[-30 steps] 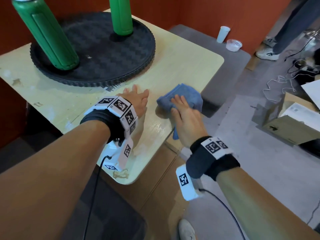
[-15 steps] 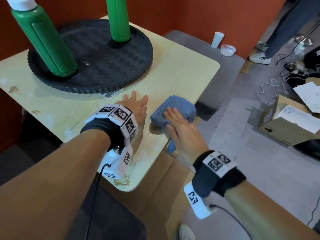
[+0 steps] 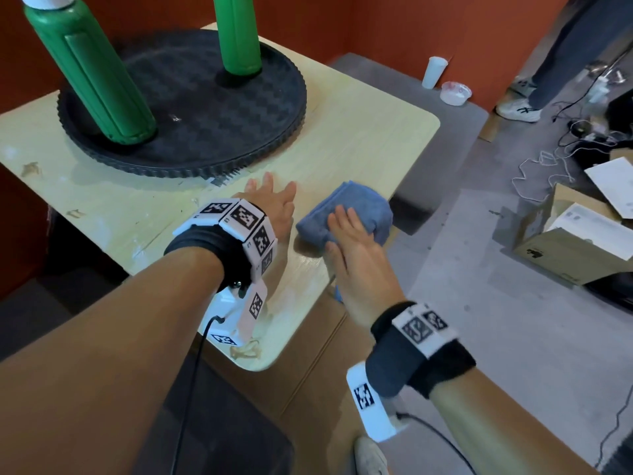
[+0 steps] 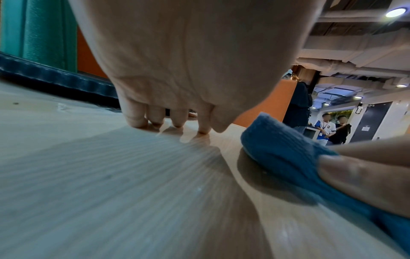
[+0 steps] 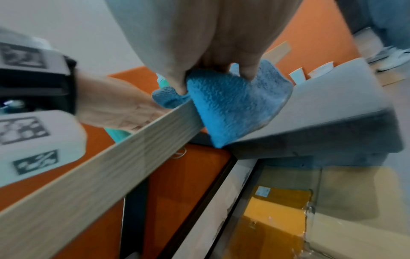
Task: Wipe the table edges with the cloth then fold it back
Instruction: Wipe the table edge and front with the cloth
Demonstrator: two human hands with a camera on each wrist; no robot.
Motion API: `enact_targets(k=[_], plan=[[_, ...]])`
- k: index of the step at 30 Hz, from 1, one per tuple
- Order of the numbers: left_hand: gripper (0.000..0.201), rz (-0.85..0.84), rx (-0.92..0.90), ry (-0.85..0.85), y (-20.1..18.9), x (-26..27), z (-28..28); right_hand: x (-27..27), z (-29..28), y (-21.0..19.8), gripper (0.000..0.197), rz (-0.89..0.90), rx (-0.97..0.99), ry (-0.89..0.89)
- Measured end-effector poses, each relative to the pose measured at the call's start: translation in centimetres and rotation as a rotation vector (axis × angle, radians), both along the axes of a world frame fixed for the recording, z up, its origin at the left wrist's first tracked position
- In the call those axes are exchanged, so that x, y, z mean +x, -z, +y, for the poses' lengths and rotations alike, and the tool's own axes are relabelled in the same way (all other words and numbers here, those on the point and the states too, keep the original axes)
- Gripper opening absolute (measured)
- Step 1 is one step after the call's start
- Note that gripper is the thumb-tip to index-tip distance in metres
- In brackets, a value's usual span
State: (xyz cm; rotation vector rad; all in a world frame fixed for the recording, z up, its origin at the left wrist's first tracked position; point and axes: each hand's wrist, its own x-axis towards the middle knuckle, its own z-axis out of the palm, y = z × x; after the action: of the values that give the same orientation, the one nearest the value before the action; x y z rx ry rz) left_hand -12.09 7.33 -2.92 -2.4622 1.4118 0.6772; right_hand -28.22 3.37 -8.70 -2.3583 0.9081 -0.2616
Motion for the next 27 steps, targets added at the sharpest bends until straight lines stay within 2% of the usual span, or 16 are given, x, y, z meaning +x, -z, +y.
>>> enact_targets(k=[2, 6, 11, 15, 17, 20, 24, 27], plan=[[0.054, 0.008, 0.008, -0.016, 0.0, -0.1, 0.2, -0.6, -0.1, 0.2, 0.048, -0.017, 0.018, -0.04], [0.051, -0.015, 0.01, 0.021, -0.8, -0.8, 0.4, 0.6, -2.2, -0.7, 0.046, -0.041, 0.024, 0.069], [0.05, 0.004, -0.024, 0.001, -0.7, -0.5, 0.5, -1.1, 0.9, 0.0, 0.048, -0.013, 0.043, -0.078], [0.048, -0.01, 0.04, 0.05, -1.9, -1.4, 0.7, 0.3, -0.8, -1.2, 0.046, -0.03, 0.023, 0.045], [0.048, -0.024, 0.056, 0.068, -2.4, -1.5, 0.6, 0.2, 1.3, -1.2, 0.047, -0.006, 0.011, 0.009], [0.048, -0.029, 0.082, 0.083, -2.5, -1.5, 0.7, -1.3, 3.2, -0.5, 0.048, -0.032, 0.095, -0.083], [0.049, -0.042, 0.081, 0.094, -2.7, -1.5, 0.7, 0.2, 0.1, -0.9, 0.047, -0.04, 0.054, 0.034], [0.049, -0.026, 0.083, 0.082, -2.7, -1.6, 0.6, 0.2, 3.6, -1.0, 0.048, -0.05, 0.049, -0.011]])
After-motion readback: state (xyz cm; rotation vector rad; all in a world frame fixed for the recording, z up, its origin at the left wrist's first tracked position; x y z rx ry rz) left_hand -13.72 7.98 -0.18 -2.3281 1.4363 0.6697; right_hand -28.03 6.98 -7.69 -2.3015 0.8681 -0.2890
